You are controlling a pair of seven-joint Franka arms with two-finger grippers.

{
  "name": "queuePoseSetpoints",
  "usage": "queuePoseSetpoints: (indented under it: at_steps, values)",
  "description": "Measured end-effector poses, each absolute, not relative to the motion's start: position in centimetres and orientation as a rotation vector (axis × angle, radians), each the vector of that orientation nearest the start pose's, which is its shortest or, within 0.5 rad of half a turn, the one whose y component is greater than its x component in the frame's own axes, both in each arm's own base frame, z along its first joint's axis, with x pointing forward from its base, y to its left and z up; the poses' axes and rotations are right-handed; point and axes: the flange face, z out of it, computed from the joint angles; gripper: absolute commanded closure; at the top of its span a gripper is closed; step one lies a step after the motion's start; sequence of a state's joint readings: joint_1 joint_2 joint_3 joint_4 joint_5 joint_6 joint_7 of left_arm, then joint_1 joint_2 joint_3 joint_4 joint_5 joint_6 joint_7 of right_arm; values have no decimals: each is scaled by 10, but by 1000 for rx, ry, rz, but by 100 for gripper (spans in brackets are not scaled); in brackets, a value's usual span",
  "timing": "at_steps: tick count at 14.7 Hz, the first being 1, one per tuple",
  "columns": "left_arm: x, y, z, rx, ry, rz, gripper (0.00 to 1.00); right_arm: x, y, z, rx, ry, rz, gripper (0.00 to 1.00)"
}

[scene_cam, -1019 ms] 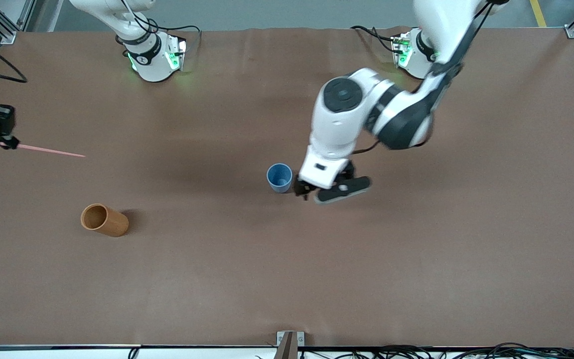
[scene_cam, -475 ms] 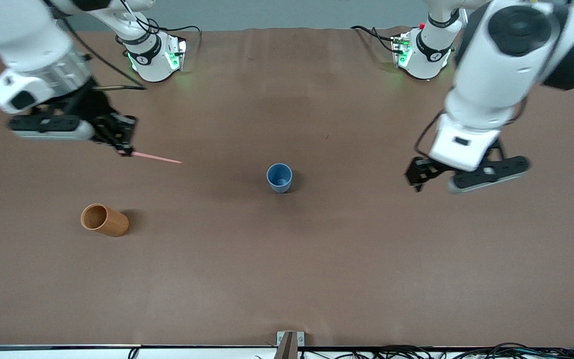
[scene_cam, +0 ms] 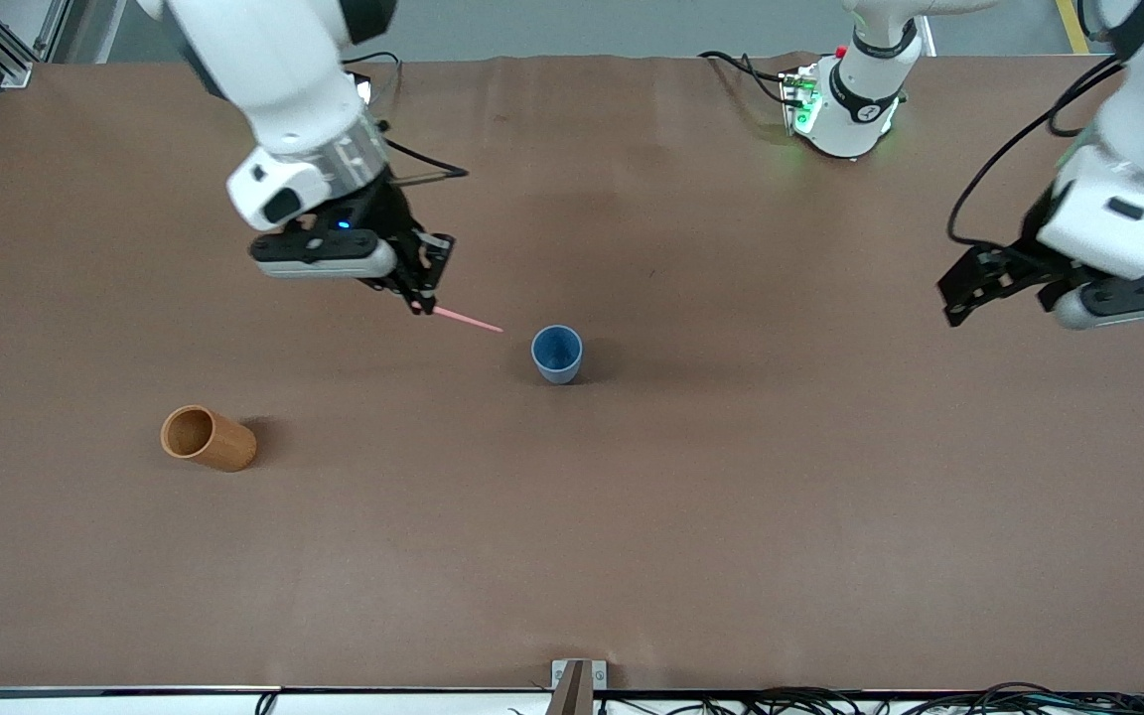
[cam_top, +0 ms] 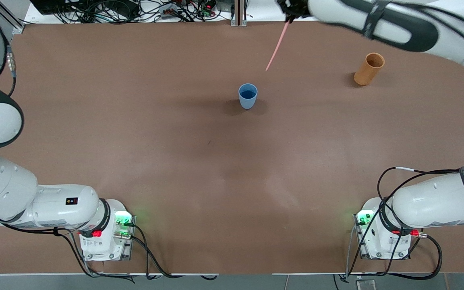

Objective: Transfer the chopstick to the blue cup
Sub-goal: 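Withdraw the left gripper while the right gripper carries the straw above the blue cup, then lower the pink straw into the blue cup and open the right gripper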

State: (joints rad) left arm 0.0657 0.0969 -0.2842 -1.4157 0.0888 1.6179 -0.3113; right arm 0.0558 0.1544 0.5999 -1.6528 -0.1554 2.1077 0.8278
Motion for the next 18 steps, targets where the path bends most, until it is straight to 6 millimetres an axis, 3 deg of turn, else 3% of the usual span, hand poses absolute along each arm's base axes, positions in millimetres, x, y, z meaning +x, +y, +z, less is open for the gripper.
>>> queuePoseSetpoints:
  at_steps: [3,7,10,14,18]
  values:
    - [568,-80,660,-3095,-25,-129,0,509,402,526,-2986,146,-454,99]
    - [548,-57,684,-3098,65,-123,0,499,434,493,-3023,74,-479,99]
    - [537,-52,685,-3093,91,-54,0,497,443,480,-3031,35,-472,98]
    - [532,-53,670,-3089,101,8,0,499,448,475,-3017,6,-495,98]
    - [523,-56,669,-3106,107,18,0,505,452,444,-3060,-43,-517,95]
